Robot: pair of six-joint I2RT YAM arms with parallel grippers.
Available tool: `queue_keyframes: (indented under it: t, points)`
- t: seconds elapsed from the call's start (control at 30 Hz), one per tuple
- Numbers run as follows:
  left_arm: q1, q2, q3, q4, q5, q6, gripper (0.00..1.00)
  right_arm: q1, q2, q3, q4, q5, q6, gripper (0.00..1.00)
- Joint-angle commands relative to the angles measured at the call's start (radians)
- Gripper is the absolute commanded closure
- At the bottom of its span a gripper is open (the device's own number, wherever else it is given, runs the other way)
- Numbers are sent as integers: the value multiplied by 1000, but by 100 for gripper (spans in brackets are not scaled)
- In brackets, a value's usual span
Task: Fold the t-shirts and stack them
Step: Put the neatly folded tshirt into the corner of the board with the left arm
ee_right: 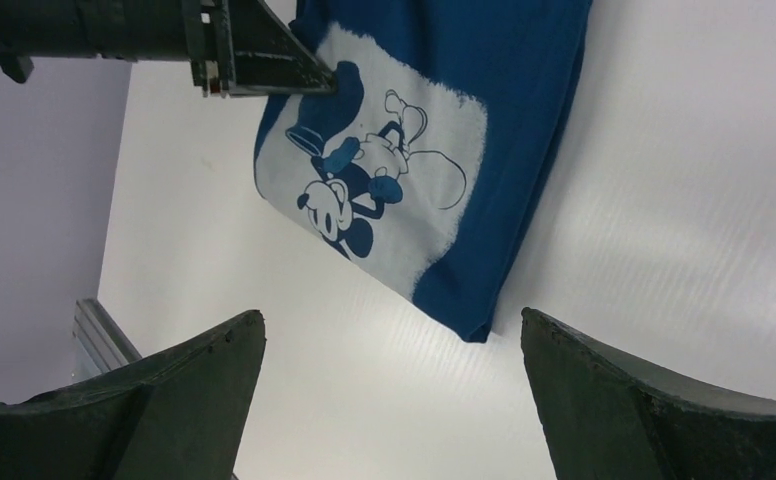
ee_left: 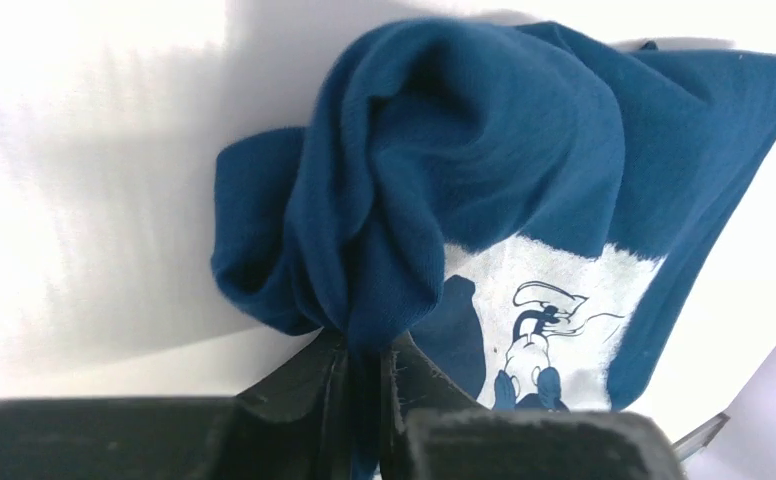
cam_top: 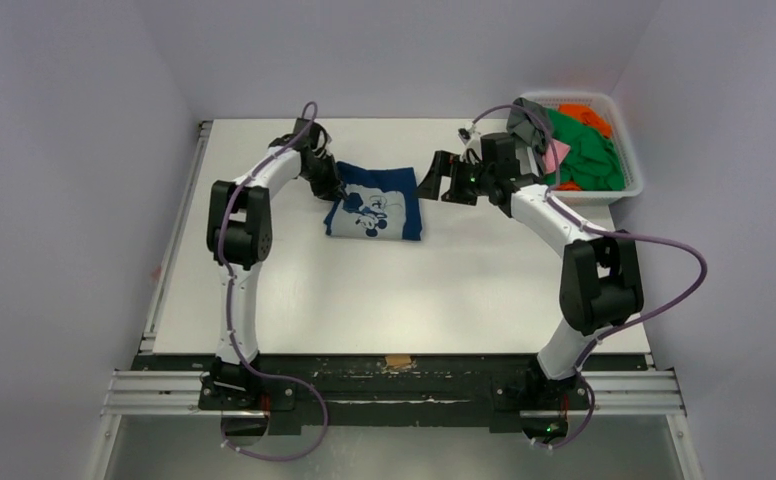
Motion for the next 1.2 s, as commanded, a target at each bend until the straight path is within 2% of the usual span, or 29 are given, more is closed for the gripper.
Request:
queue_keyframes:
  t: [0.0, 0.13, 0.27, 0.47, 0.63, 0.77, 0.9, 1.17]
  points:
    - [-29, -6, 40, -22, -37, 40, 100, -7, -82, 5, 16, 39, -26, 1]
    - [29, -24, 96, -19, -67, 88, 100, -10, -97, 1, 5, 57, -32, 1]
    - [122, -31, 148, 21, -34, 152, 100, -16, -97, 2, -35, 91, -44, 1]
    - [270, 90, 409, -41, -2, 222, 100, -24, -72, 46, -136, 139, -69, 1]
    - [343, 139, 532, -24, -97, 288, 100, -24, -72, 75, -210, 208, -78, 1]
    - [371, 150, 557, 64, -134, 321, 100, -24, -63, 106, -249, 245, -79, 1]
    - [402, 241, 696, 76, -143, 319, 100, -24, -34, 148, -278, 249, -77, 1]
    - [487, 314, 722, 245, -111, 234, 100, -24, 36, 215, -322, 224, -71, 1]
